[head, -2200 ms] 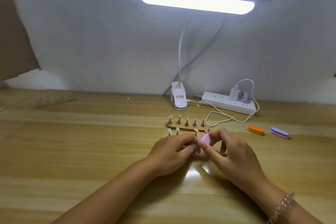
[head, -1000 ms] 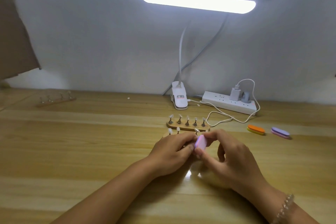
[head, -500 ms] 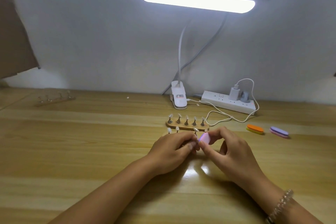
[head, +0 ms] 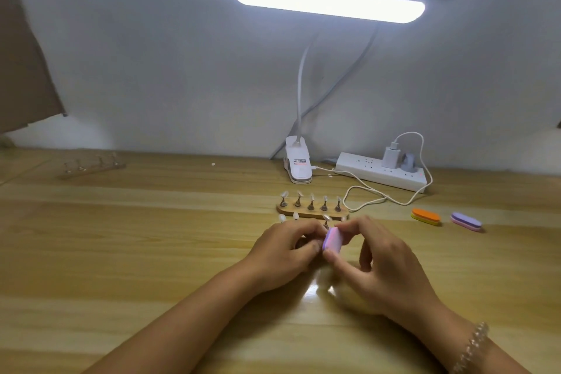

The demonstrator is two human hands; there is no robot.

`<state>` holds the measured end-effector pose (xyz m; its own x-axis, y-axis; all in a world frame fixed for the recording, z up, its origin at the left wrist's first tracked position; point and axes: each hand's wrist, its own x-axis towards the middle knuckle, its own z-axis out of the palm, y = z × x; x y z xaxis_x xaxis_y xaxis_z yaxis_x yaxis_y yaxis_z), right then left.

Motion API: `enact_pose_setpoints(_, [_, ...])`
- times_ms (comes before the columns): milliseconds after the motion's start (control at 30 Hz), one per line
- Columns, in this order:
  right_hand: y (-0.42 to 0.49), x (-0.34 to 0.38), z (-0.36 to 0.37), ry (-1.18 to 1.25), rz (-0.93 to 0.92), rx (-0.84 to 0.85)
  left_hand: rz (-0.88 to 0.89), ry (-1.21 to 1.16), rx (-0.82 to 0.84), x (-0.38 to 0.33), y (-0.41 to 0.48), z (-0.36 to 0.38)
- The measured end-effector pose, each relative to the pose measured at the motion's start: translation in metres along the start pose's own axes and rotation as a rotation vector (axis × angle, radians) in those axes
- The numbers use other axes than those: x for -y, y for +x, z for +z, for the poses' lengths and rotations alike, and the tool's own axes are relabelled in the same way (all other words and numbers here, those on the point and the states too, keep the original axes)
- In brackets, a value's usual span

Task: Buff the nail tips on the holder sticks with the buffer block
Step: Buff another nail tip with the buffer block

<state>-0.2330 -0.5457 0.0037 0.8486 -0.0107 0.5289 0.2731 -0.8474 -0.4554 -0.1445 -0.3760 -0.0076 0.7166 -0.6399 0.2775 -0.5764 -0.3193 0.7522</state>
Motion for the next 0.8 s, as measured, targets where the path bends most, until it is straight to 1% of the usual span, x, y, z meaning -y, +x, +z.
enact_pose_setpoints(100, [0.002, -0.004, -0.002, 0.031, 0.064, -0.045, -0.008, -0.014, 0.010, -0.001, 0.000, 0.000])
enact_pose_setpoints(200, [-0.002, 0.001, -0.002, 0.002, -0.010, 0.013, -0.009, -0.016, 0.008, -0.002, 0.000, -0.001])
enact_pose_setpoints(233, [-0.002, 0.003, -0.002, 0.010, -0.003, 0.019, -0.010, -0.018, 0.004, -0.002, 0.000, -0.001])
enact_pose_setpoints(333, [0.002, -0.002, -0.003, 0.022, 0.089, -0.024, -0.006, -0.027, -0.002, 0.000, 0.000, -0.001])
enact_pose_setpoints(467, [-0.003, 0.002, 0.000, -0.059, 0.007, 0.020, -0.009, -0.052, -0.018, 0.004, 0.001, -0.001])
enact_pose_setpoints(533, [0.000, -0.001, -0.001, -0.039, 0.079, 0.002, -0.002, -0.074, -0.039, 0.004, 0.002, -0.001])
enact_pose_setpoints(600, [0.004, -0.009, -0.004, 0.013, 0.163, -0.069, 0.004, -0.112, -0.045, 0.004, 0.003, 0.000])
enact_pose_setpoints(633, [0.004, -0.011, -0.005, 0.047, 0.166, -0.096, -0.002, -0.120, -0.047, 0.004, 0.002, 0.001])
enact_pose_setpoints(700, [0.001, -0.006, -0.005, 0.077, 0.106, -0.066, -0.035, -0.134, -0.052, 0.005, 0.001, 0.002])
enact_pose_setpoints(767, [-0.003, 0.000, -0.001, 0.033, 0.037, 0.005, -0.050, -0.138, -0.056, 0.006, 0.001, 0.001])
enact_pose_setpoints(800, [-0.003, 0.000, 0.000, 0.003, 0.033, 0.015, -0.040, -0.116, -0.054, 0.006, 0.001, 0.001])
